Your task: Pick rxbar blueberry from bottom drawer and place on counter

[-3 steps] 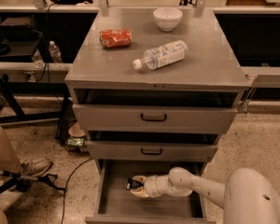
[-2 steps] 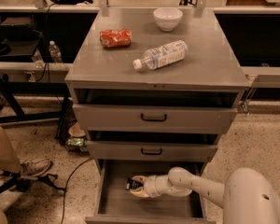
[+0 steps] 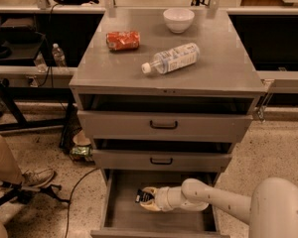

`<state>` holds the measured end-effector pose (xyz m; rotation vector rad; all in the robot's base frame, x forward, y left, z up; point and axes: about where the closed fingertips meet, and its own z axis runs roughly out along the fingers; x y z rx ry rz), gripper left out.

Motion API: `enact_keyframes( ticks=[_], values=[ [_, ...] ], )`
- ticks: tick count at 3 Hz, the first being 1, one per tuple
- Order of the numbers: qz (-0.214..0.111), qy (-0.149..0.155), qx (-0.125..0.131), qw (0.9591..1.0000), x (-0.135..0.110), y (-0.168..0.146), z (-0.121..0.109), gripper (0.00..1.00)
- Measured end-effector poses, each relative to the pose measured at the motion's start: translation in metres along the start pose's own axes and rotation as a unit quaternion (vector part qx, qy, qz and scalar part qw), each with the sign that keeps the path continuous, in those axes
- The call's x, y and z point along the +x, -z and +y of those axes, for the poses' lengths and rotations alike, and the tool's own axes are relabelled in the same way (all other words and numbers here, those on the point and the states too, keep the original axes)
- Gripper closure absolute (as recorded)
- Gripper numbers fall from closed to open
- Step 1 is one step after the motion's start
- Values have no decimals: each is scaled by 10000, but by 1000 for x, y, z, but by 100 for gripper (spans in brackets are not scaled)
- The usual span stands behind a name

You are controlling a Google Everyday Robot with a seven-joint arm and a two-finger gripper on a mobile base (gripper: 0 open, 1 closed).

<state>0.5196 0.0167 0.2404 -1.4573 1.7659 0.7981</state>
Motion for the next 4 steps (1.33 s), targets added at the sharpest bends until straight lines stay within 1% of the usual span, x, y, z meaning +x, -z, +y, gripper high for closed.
enact_keyframes(
  ticks=[1,2,3,4],
  values=[
    [170,172,202,9995,-15,25,6,100],
    [320,352,411,9980,-26,45,5,100],
    [594,494,833,9935,-45,83,-2,100],
    [713,681,1003,9901,-62,100,-7,100]
  ],
)
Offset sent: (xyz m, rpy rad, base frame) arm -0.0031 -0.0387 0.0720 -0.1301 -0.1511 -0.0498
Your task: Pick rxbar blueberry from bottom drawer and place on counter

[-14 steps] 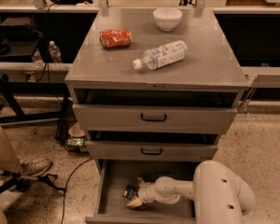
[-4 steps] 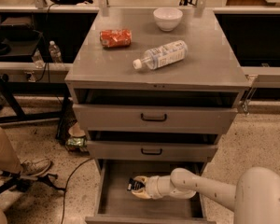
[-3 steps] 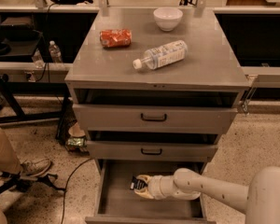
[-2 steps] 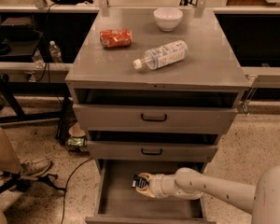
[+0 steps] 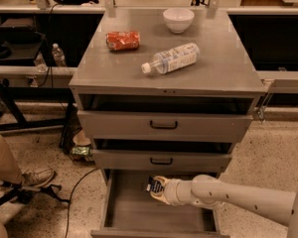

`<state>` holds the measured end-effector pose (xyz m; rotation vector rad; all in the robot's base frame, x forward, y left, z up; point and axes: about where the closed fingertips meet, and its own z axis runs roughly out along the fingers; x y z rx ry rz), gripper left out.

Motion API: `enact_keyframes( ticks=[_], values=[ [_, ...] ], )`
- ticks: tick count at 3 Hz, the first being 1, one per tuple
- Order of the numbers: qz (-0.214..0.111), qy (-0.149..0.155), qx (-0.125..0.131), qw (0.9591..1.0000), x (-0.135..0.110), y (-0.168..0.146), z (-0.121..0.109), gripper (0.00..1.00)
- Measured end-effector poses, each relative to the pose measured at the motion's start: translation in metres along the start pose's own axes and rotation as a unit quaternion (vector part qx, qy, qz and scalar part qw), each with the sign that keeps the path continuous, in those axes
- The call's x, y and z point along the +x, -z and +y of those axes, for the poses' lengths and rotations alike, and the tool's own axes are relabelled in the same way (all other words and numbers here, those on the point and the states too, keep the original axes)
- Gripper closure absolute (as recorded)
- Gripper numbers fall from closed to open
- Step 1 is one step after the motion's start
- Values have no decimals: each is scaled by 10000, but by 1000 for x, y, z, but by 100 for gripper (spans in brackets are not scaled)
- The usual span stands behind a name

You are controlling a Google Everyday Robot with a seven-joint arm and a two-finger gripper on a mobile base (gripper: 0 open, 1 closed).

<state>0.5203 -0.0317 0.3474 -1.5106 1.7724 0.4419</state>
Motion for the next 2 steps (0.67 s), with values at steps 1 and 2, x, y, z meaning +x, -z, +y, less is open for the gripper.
enact_keyframes(
  ticks=[1,2],
  values=[
    [0,-1,1,10000,0,0,0,100],
    [-43,-75,121,9999,4,8,-2,100]
  ],
)
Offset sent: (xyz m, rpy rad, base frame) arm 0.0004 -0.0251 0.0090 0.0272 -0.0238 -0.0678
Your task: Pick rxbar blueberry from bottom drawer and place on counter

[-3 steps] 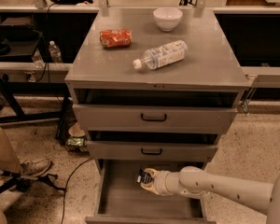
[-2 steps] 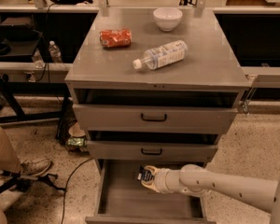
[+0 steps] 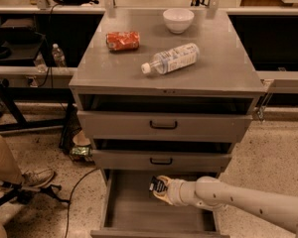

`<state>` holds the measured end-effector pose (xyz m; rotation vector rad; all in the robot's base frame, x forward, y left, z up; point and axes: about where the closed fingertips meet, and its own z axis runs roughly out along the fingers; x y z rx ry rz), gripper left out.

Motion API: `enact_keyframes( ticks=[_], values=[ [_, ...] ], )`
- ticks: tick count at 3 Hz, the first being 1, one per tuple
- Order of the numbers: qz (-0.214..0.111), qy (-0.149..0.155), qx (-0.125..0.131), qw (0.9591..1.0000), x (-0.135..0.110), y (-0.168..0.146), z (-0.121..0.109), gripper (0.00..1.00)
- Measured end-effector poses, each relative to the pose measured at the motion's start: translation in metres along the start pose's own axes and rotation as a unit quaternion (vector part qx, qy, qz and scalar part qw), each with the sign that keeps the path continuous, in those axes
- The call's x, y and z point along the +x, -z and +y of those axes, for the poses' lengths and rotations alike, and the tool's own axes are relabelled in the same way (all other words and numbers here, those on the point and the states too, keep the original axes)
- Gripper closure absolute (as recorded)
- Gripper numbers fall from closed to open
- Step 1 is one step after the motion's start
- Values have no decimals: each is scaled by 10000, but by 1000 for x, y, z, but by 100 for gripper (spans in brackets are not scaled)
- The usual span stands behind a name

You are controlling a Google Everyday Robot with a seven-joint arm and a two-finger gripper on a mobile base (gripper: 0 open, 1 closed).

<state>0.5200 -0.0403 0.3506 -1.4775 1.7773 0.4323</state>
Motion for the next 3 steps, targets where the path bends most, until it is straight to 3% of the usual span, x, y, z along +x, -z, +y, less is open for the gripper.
enact_keyframes(
  ticks=[1,3],
  values=[
    [20,-160,310,9994,5,34,-10,100],
    [170,-123,1222,9923,0,125,-47,100]
  ],
)
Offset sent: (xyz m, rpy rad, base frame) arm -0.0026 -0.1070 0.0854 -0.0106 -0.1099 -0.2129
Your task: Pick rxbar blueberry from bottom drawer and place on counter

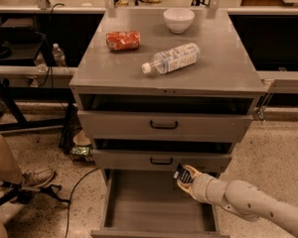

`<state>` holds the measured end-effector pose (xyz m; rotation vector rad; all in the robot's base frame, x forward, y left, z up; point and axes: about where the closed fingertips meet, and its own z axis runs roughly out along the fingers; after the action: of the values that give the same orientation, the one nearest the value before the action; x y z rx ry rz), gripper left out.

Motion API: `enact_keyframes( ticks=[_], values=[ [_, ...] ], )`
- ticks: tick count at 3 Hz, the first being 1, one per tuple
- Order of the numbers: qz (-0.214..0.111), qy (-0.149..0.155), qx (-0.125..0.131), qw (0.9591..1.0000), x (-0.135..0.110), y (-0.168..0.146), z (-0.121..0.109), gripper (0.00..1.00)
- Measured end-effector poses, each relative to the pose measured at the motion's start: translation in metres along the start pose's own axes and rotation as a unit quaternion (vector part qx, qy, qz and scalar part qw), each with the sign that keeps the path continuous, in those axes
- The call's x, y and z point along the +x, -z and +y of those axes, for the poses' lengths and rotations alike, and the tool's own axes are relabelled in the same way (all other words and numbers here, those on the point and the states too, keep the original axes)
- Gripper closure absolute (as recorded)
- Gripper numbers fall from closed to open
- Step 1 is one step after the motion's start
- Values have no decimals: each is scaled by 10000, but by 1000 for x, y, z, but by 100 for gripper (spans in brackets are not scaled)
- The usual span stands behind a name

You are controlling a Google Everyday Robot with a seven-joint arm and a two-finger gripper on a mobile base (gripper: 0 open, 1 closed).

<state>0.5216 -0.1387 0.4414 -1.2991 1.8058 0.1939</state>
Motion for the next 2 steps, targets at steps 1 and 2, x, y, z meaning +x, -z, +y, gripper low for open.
enact_keyframes(
  ticks=[1,2],
  values=[
    [-8,-4,13,10000,-1,3,-1,100],
    [-79,-43,127,9999,-10,29,-10,100]
  ],
)
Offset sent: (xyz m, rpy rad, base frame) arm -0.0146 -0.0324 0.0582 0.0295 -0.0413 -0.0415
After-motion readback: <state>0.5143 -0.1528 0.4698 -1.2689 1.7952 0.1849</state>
